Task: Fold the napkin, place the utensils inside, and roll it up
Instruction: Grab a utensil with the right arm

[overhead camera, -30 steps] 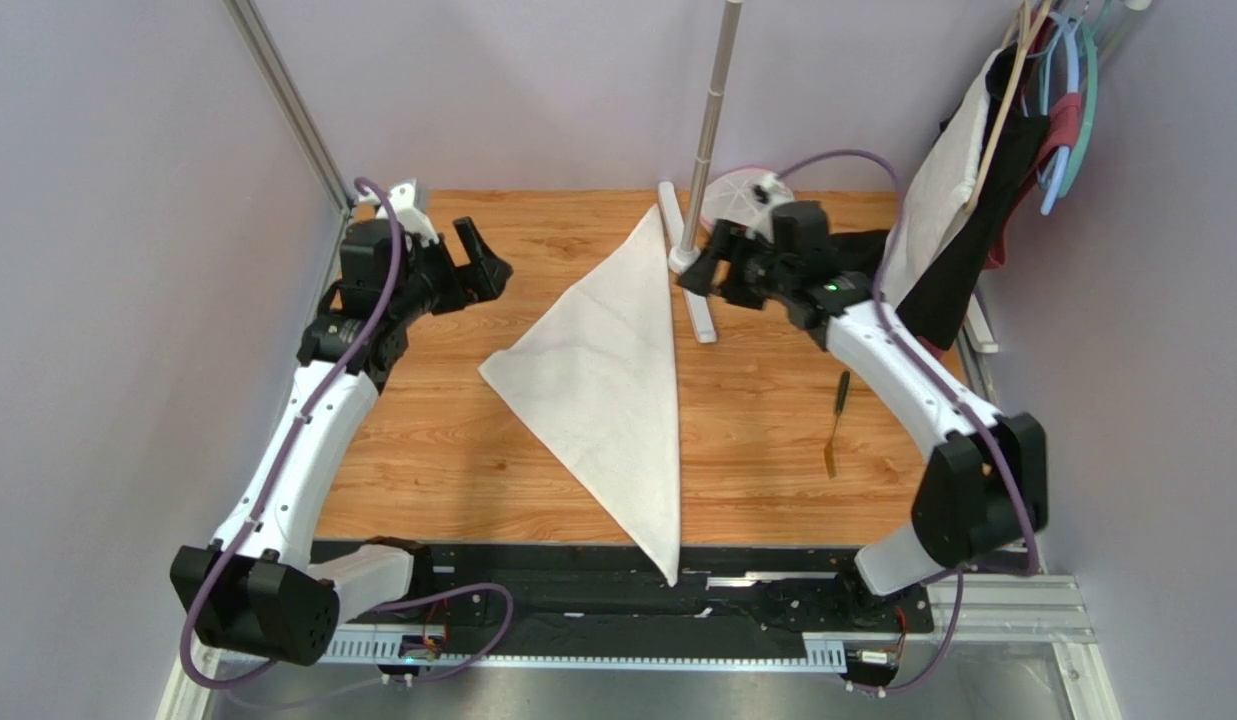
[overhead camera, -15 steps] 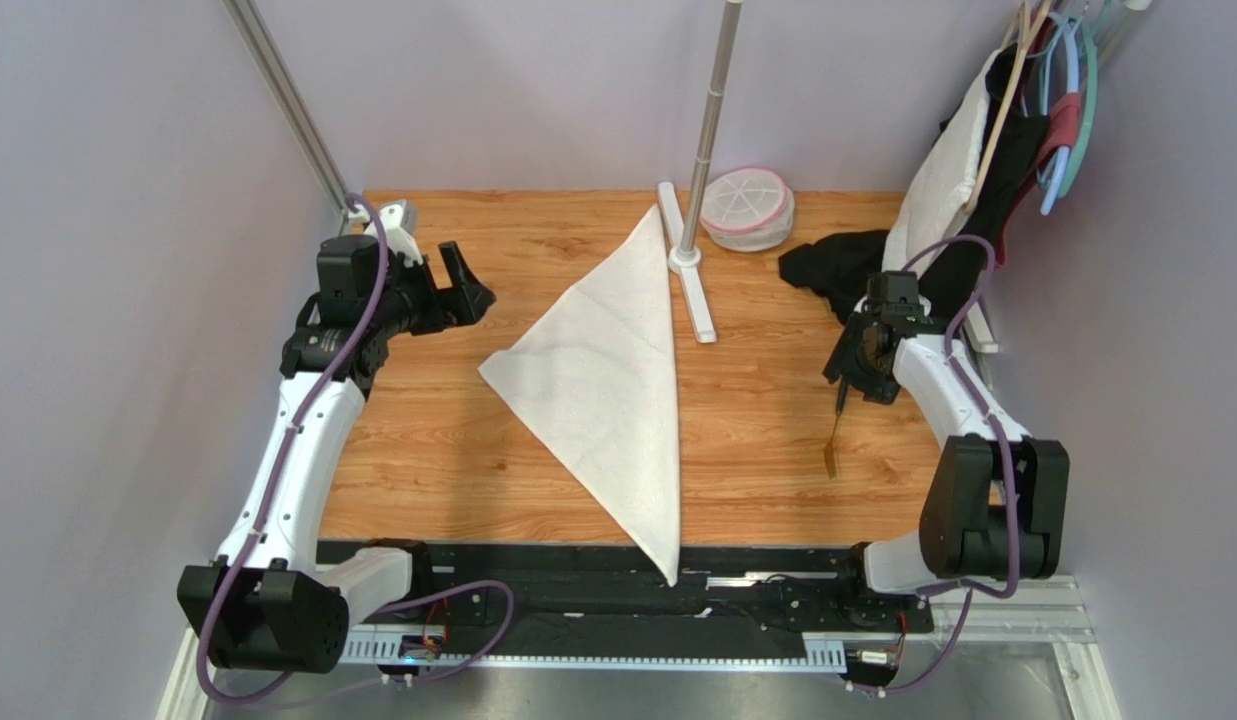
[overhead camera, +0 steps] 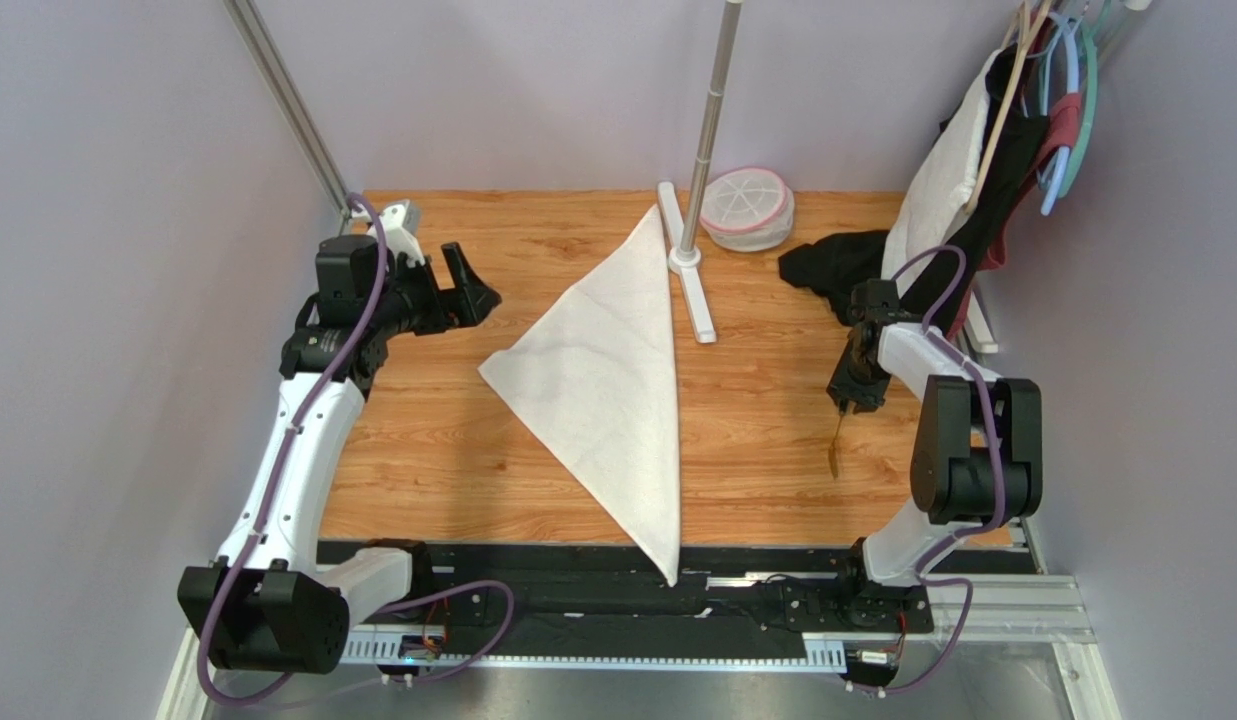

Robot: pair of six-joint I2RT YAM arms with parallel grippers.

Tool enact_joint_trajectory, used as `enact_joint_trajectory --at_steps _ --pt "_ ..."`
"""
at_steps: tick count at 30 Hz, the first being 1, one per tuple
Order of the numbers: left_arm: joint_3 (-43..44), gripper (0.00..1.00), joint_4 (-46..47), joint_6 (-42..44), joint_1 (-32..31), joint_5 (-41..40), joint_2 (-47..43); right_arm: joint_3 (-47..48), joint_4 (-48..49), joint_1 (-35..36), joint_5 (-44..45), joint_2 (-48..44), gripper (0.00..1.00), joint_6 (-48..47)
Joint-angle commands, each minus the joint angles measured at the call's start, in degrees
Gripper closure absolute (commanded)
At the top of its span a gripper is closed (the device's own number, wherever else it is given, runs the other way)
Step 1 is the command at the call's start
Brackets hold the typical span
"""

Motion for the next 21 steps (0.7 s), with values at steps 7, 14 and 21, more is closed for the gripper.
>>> enact_joint_trajectory --at_steps 7,14,21 --pt "-0.4 0.01 2.2 -0.6 0.8 2.5 -0.8 0.6 3.8 -0.1 -3.9 4.6 0.88 -1.3" --pt "-0.5 0.01 2.7 -1.3 0.8 4.2 -0.8 3.3 0.0 10.5 -4.3 -0.5 1.0 -0.6" --pt "-0.7 0.02 2.9 -1.5 0.9 4.5 -1.0 12.9 -1.6 26.9 -8.1 0.2 1.0 3.0"
